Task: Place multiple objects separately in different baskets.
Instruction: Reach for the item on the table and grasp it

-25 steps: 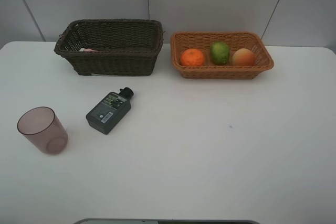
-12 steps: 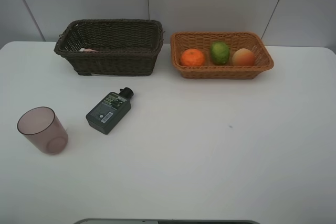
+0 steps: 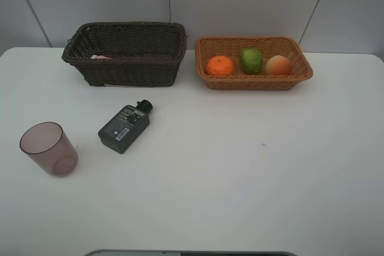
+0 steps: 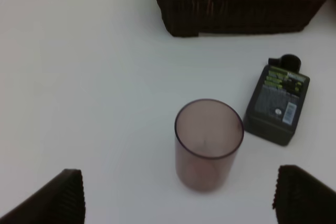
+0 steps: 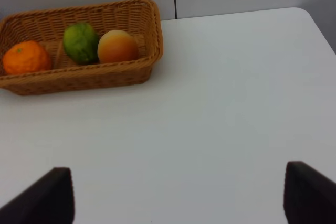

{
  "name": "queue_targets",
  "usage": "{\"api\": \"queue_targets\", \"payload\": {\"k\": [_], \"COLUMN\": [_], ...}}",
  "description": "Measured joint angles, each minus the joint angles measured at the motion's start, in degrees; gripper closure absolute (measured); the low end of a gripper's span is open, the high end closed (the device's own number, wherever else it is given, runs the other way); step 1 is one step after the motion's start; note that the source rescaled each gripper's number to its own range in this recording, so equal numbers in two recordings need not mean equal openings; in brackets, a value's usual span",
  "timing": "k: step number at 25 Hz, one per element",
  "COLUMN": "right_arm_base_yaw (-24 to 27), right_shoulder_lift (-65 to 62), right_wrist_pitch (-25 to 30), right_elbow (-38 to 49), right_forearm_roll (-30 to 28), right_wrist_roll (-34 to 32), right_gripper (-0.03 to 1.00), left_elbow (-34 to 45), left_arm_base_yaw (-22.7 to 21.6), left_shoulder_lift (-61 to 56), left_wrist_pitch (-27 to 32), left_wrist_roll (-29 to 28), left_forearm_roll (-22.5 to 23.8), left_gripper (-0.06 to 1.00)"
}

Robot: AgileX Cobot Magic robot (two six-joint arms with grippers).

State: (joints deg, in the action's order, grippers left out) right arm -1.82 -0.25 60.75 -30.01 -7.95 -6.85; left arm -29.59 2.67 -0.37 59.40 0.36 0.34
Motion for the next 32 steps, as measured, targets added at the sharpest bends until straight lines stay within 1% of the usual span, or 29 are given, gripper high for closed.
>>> {"api": "queue_targets", "payload": {"k": [2,5,15,18,22,25,28,32], "right_arm_base_yaw": [0.00,0.00,0.00,0.00,0.00,0.00,0.00,0.00], "right_shoulder_lift": [0.00,0.00,0.00,0.00,0.00,0.00,0.00,0.00], "right_wrist_pitch": [0.00,0.00,0.00,0.00,0.00,0.00,0.00,0.00], "right_elbow": [0.00,0.00,0.00,0.00,0.00,0.00,0.00,0.00], "right_forearm_roll": [0.00,0.00,0.00,0.00,0.00,0.00,0.00,0.00], "right_wrist_roll": [0.00,0.00,0.00,0.00,0.00,0.00,0.00,0.00], "right_gripper": [0.20,0.20,0.20,0.20,0.20,0.20,0.20,0.20], "left_elbow": [-1.04,-2.10,-5.40,-5.96,-6.69,-9.19,-12.33,-13.77], "left_arm_base_yaw": [0.00,0.00,0.06,0.06,0.06,0.06,0.06,2.52], "left_shoulder_lift": [1.81,7.72,31.58,38.61,49.40,56.92,63.29,69.63], "left_wrist_pitch": [-1.78,-3.03,-7.04,-7.32,-7.31,-7.30,-7.41,-8.08], "left_wrist_roll": [0.10,0.14,0.75,0.76,1.01,1.23,2.71,5.55], "left_forearm_roll": [0.06,0.19,0.86,1.41,4.10,4.79,4.79,4.92], "left_gripper": [0.01,0.01,0.01,-0.01,-0.05,-0.06,-0.06,-0.06]}}
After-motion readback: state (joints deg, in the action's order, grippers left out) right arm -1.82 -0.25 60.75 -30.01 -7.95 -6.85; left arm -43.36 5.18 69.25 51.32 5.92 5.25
